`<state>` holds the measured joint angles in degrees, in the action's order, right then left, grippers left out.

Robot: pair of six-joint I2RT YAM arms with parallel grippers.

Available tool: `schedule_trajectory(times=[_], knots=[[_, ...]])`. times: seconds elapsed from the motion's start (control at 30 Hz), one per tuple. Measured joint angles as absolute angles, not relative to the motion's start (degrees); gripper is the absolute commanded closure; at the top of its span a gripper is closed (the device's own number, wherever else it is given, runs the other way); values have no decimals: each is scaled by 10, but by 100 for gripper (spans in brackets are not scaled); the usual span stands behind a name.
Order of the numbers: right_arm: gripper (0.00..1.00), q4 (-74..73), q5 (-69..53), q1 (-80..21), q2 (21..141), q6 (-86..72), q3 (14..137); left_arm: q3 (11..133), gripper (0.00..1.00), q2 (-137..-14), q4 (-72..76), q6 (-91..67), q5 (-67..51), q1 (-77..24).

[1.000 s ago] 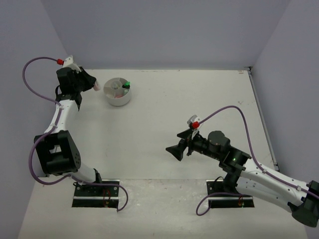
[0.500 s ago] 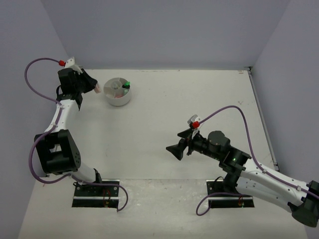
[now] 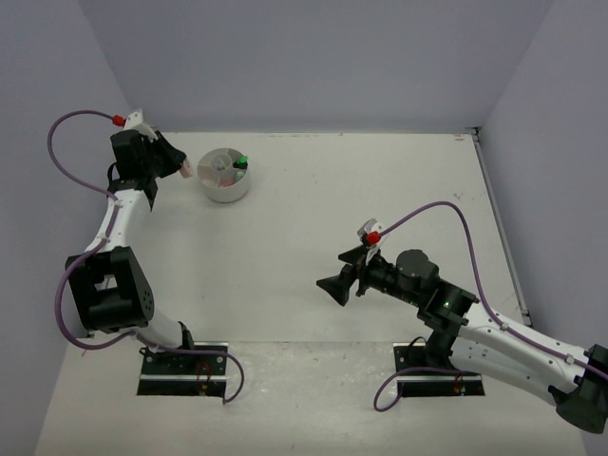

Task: Sort the stationery into containers
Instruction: Place the stapler in the storage box.

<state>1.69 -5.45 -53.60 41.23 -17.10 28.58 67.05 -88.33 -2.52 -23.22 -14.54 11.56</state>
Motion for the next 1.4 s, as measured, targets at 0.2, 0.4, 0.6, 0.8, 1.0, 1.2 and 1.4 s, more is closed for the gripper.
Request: schedule_trajectory(times=[0.2,0.4,0.6,0.8,1.0,1.2,1.4], knots=[[1,17,-55,-536,413,-171,286,702,100,-919,-7,-229,-175,115],[1,17,-55,-536,413,-171,286,758,100,-979,42,-198,-226,115],[1,17,-55,-536,413,-171,286,788,100,-1030,100,-156,-278,114],[1,17,-54,-536,418,-171,286,801,100,-1092,156,-121,-347,114],[1,17,-54,-536,429,-171,286,803,100,-1143,183,-114,-378,112],[1,17,-54,-536,432,-171,286,803,80,-1150,197,-112,-380,111],[1,17,-54,-536,439,-171,286,803,62,-1150,203,-109,-383,111]])
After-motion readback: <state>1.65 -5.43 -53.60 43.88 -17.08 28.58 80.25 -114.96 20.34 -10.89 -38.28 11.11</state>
